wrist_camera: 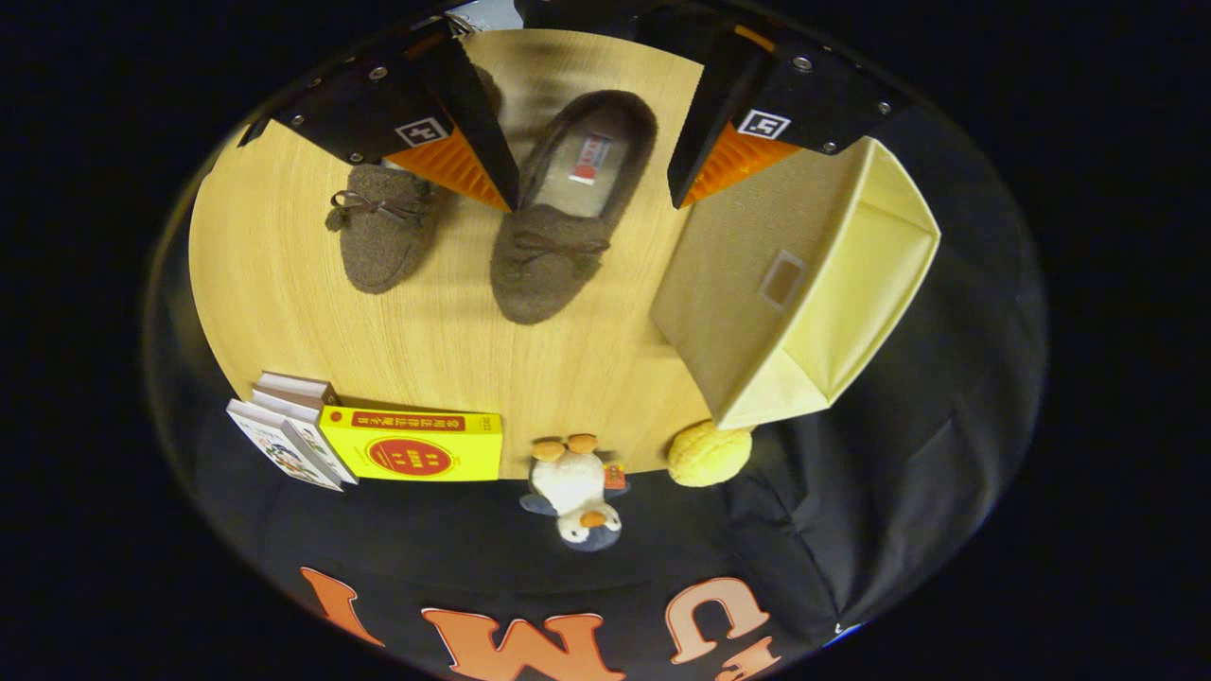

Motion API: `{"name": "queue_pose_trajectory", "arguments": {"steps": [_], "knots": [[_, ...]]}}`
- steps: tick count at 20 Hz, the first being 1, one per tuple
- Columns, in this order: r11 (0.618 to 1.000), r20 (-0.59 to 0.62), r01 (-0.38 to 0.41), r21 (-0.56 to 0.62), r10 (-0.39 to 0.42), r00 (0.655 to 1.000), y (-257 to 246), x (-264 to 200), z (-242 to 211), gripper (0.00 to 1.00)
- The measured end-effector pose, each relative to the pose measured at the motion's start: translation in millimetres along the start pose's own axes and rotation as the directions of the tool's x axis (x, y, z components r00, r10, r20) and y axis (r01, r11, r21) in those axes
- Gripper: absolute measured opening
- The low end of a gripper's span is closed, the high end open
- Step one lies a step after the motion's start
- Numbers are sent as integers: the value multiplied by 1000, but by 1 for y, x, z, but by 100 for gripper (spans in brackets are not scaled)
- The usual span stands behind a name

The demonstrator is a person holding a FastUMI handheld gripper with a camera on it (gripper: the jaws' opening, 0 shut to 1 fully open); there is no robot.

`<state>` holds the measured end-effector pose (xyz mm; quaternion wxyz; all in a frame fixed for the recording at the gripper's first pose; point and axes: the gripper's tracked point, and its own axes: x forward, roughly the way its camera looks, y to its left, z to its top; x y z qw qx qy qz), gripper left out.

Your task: Open the storage box then place both shoes into the box .Put the left shoe in first, then the right shoe, with the right side of both shoes facing outward in a uniform manner.

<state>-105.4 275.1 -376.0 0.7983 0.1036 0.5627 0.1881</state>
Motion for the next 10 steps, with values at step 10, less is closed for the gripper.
{"name": "queue_pose_trajectory", "arguments": {"steps": [10], "knots": [[991, 75, 130, -44, -126, 989, -38, 66, 9, 64]]}}
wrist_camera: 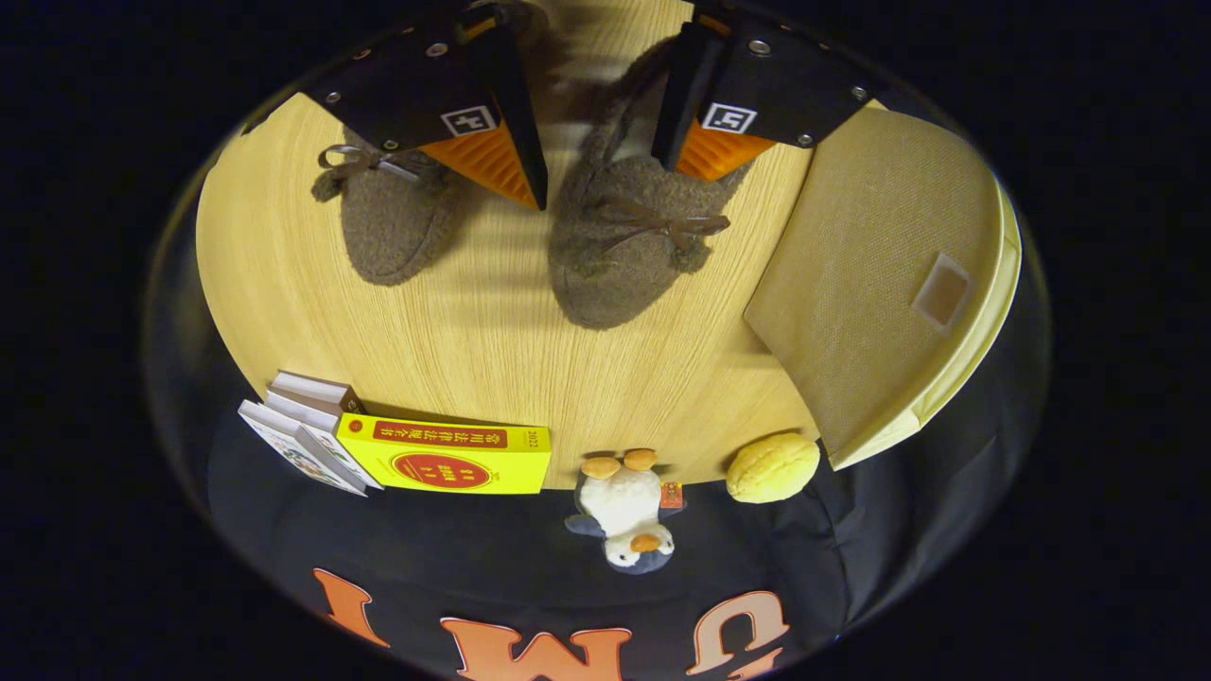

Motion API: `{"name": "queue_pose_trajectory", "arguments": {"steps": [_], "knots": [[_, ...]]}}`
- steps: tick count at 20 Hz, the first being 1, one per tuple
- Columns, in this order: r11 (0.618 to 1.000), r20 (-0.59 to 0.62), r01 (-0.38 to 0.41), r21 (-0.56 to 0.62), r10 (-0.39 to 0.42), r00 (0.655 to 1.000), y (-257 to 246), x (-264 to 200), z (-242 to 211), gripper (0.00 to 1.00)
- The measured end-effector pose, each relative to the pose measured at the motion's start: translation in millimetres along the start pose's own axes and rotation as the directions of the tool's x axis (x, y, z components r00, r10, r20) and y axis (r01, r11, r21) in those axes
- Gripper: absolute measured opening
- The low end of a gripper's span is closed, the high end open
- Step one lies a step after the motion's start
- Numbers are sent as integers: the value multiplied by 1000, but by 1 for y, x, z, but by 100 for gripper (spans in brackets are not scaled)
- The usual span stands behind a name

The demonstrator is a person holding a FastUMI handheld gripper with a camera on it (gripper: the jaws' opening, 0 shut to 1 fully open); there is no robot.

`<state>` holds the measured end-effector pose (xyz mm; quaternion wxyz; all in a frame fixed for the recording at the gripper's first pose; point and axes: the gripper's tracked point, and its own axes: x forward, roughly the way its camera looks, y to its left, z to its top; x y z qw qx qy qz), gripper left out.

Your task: Open the storage box then place both shoes into the box .Put the left shoe in first, then the right shoe, with the right side of both shoes facing outward in a uniform manner.

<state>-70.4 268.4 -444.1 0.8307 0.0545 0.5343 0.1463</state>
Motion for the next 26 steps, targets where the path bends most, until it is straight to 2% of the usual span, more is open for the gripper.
{"name": "queue_pose_trajectory", "arguments": {"steps": [3, 7, 10, 12, 18, 22, 26], "knots": [[997, 26, 54, -53, -53, 998, -3, 14, -2, 50], [998, 49, 67, -15, -66, 997, -4, 19, 2, 34], [999, 6, 21, 43, -21, 1000, -4, 15, 1, 7], [996, 4, -2, 92, 2, 1000, -1, 3, 7, 4], [993, 83, -27, 119, 17, 996, 26, -61, 61, 4], [984, 183, -127, 123, 104, 978, 71, -108, 113, 4], [976, 192, -195, 95, 174, 966, 122, -129, 141, 4]]}}
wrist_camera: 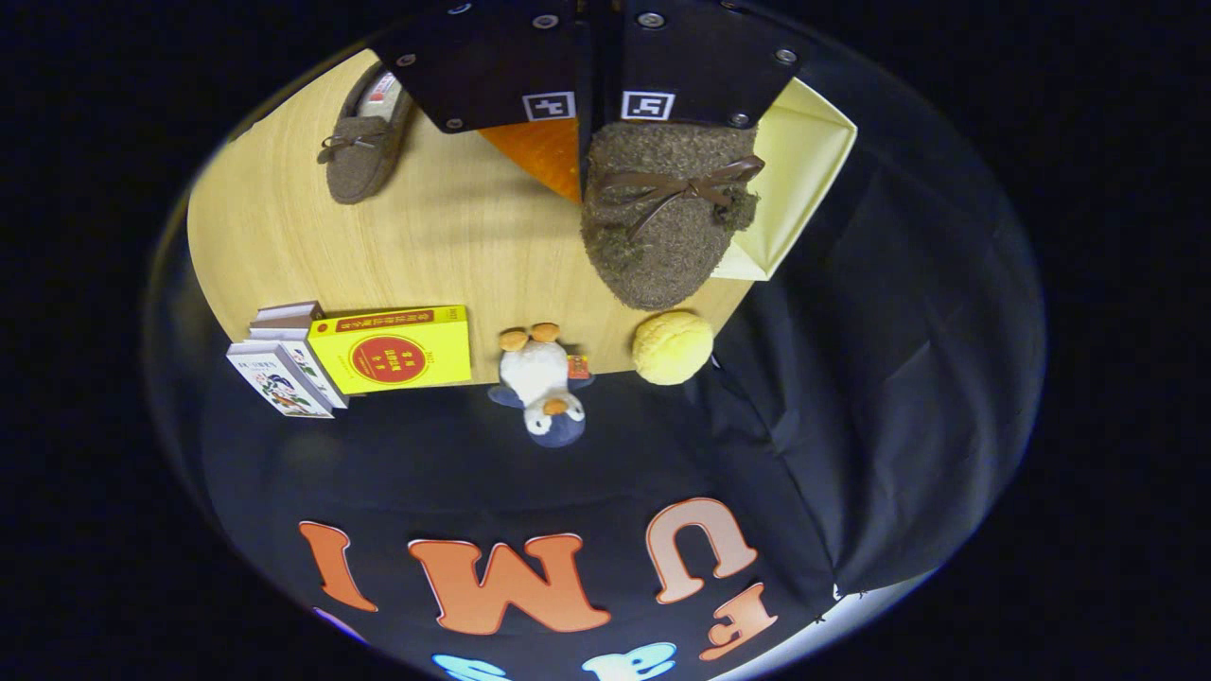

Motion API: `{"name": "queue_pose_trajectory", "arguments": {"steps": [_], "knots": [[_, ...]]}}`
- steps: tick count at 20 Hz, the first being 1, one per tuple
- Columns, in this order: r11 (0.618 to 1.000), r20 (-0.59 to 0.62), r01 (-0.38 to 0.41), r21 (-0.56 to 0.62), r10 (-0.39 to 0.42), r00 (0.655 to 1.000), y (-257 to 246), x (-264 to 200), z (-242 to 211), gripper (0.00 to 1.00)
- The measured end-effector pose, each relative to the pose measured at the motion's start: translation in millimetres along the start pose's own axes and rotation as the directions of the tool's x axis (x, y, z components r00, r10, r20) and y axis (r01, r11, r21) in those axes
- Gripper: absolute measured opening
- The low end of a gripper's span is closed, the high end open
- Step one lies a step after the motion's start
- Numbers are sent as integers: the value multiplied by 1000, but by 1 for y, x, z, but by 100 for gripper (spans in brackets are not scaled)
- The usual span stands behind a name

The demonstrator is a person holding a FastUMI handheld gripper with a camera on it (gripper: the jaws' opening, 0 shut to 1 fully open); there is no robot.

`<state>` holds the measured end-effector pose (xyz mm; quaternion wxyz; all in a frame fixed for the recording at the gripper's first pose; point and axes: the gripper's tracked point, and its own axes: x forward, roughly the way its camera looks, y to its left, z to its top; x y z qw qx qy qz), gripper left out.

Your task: Open the storage box then place both shoes into the box .Put the left shoe in first, then the right shoe, with the right side of both shoes facing outward in a uniform manner.

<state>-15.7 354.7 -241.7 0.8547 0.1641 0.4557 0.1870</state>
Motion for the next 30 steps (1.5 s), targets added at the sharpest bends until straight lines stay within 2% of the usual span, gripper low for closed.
{"name": "queue_pose_trajectory", "arguments": {"steps": [3, 11, 19, 23, 26, 27, 30], "knots": [[999, -22, -28, -35, 27, 999, 39, 10, 4, 4], [998, -194, 20, -55, -31, 981, 88, 68, -38, 4], [989, -371, 94, -115, -130, 919, 109, 117, -90, 4], [986, -459, 113, -121, -157, 874, 120, 128, -115, 11], [993, -558, 82, -88, -117, 821, 130, 122, -142, 20], [993, -546, 89, -78, -118, 829, 128, 123, -141, 21], [1000, -550, 24, -20, -31, 835, 134, 114, -135, 22]]}}
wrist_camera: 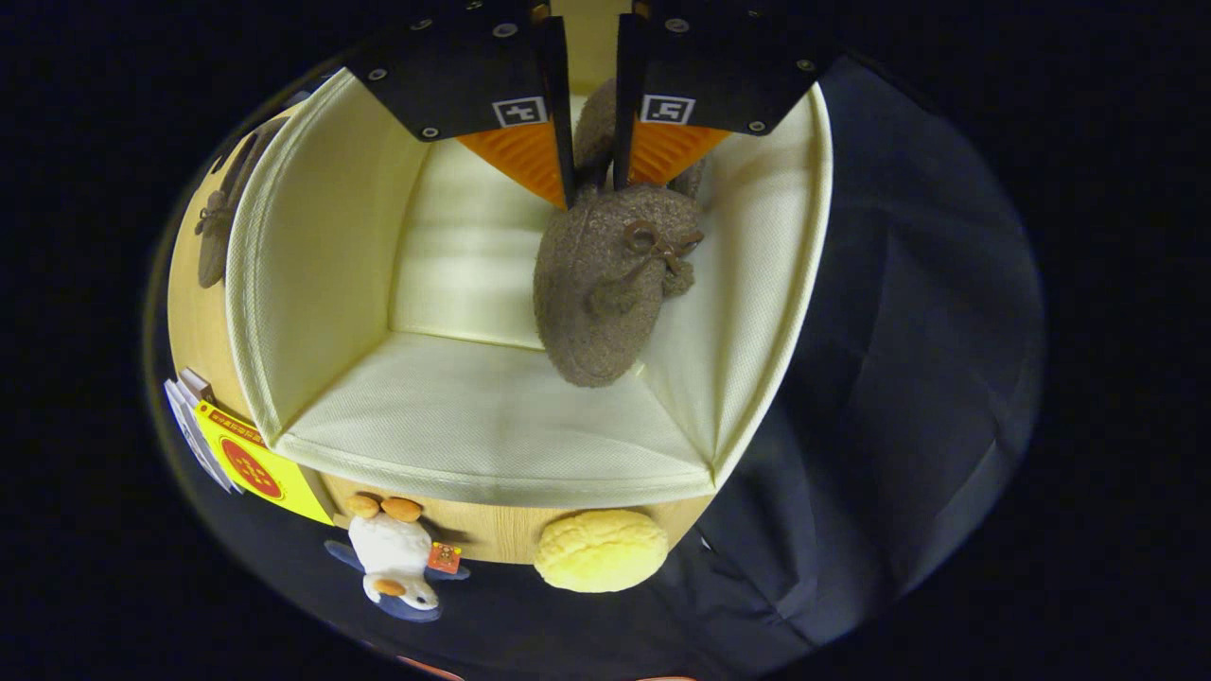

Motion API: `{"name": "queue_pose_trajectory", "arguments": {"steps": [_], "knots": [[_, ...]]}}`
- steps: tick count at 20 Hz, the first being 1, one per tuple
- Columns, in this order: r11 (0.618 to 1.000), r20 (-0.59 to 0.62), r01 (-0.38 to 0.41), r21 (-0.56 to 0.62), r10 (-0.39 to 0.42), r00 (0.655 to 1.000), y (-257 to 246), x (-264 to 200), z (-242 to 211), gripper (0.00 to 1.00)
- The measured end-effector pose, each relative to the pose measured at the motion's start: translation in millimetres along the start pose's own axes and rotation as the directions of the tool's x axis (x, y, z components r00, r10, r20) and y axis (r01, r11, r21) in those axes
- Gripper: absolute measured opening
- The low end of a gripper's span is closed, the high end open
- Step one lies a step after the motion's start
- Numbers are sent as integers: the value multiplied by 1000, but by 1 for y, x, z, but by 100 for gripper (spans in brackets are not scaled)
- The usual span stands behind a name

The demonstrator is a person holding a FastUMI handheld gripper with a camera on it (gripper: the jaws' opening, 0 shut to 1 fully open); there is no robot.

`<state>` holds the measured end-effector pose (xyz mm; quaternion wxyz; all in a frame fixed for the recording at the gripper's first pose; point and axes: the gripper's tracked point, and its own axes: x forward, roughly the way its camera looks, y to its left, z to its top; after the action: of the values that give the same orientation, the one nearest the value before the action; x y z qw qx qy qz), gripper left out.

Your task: Open the storage box then place both shoes into the box .Put the left shoe in first, then the right shoe, with the right side of both shoes facing outward in a uniform manner.

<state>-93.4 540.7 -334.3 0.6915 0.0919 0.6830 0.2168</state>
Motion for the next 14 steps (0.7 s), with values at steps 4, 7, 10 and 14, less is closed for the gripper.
{"name": "queue_pose_trajectory", "arguments": {"steps": [4, 7, 10, 14], "knots": [[990, 57, -142, 5, 141, 988, 4, -44, 0, 36], [979, 161, -206, -14, 205, 965, -5, -79, 9, 43], [961, 244, -276, -14, 271, 931, -18, -116, 10, 62], [965, 370, -261, -15, 248, 896, -70, -143, 21, 83]]}}
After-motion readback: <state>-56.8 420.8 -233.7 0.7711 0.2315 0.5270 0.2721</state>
